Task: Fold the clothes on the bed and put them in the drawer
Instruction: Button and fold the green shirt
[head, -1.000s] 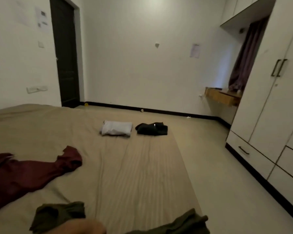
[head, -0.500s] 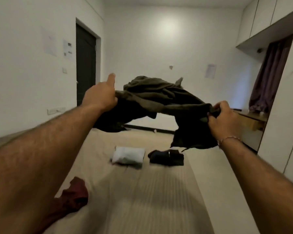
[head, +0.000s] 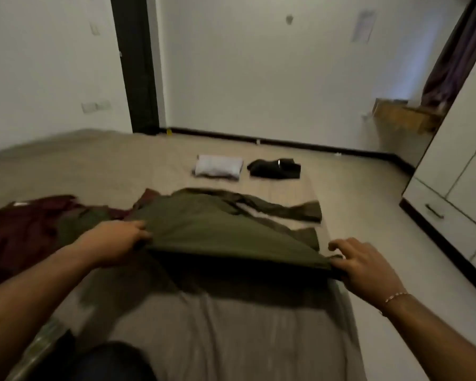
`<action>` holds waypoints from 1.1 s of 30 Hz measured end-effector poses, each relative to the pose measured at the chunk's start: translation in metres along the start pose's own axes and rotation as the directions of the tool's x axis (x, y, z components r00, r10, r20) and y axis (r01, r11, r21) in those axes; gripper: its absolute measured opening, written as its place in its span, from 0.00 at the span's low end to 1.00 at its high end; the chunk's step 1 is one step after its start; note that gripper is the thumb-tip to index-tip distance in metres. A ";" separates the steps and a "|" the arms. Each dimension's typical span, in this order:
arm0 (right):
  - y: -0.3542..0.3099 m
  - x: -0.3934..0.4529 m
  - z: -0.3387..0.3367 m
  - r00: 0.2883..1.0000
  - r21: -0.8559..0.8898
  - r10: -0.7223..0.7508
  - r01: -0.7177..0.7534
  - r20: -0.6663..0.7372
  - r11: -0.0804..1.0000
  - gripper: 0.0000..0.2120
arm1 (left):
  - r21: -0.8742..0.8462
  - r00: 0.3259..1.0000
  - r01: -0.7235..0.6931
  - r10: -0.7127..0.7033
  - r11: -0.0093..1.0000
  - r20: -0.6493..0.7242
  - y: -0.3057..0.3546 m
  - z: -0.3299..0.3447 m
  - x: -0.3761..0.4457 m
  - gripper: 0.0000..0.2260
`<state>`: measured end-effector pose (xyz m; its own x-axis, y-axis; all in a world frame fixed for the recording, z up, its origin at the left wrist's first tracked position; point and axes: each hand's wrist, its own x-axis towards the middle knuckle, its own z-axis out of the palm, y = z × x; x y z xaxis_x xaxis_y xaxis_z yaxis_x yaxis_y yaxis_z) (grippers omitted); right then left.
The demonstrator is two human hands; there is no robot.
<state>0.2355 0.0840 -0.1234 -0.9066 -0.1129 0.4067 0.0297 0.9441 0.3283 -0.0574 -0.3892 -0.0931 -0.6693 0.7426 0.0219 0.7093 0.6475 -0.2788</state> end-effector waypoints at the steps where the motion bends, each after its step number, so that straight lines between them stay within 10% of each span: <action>1: -0.024 -0.033 0.010 0.990 0.004 -0.070 0.070 0.121 0.998 0.08 | -0.049 0.957 -0.013 0.027 0.999 0.290 0.013 0.030 -0.023 0.09; 4: -0.077 -0.102 0.029 0.904 0.059 -0.239 0.234 0.353 0.971 0.10 | -0.187 0.787 0.061 0.069 0.980 0.613 0.033 0.081 -0.072 0.05; 9: -0.114 -0.132 -0.003 0.780 0.024 -0.097 0.104 0.618 0.994 0.08 | -0.440 0.796 0.193 0.122 0.877 0.593 0.017 0.088 -0.090 0.07; 13: -0.122 -0.112 -0.029 0.622 -0.010 -0.027 0.055 0.783 0.998 0.26 | -0.440 0.782 0.187 0.139 0.878 0.608 0.015 0.091 -0.086 0.20; 15: -0.129 -0.096 -0.034 0.642 0.123 -0.053 -0.064 0.765 0.990 0.42 | -0.465 0.782 0.193 0.151 0.864 0.605 0.015 0.089 -0.080 0.18; 19: -0.150 -0.068 -0.020 0.823 0.335 0.010 -0.242 0.567 0.910 0.37 | -0.629 0.894 0.174 0.146 0.758 0.424 0.048 0.058 -0.060 0.14; 24: -0.214 -0.068 0.010 0.754 0.394 -0.198 -0.087 0.627 0.915 0.40 | -0.571 0.809 -0.016 0.346 0.821 0.475 0.114 0.054 -0.047 0.18; 29: -0.220 -0.086 0.039 0.859 0.318 -0.020 -0.168 0.512 0.933 0.21 | -0.418 0.765 0.053 0.232 0.907 0.601 0.115 0.091 -0.048 0.19; 33: -0.208 -0.085 0.033 0.773 0.265 0.054 -0.281 0.632 0.922 0.23 | -0.411 0.787 0.081 0.195 0.908 0.586 0.085 0.105 -0.040 0.25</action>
<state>0.2925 -0.0923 -0.2549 -0.9654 0.1596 -0.2063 0.1708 0.9846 -0.0377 0.0065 -0.3818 -0.2182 -0.5176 0.6104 -0.5995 0.6807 0.7183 0.1437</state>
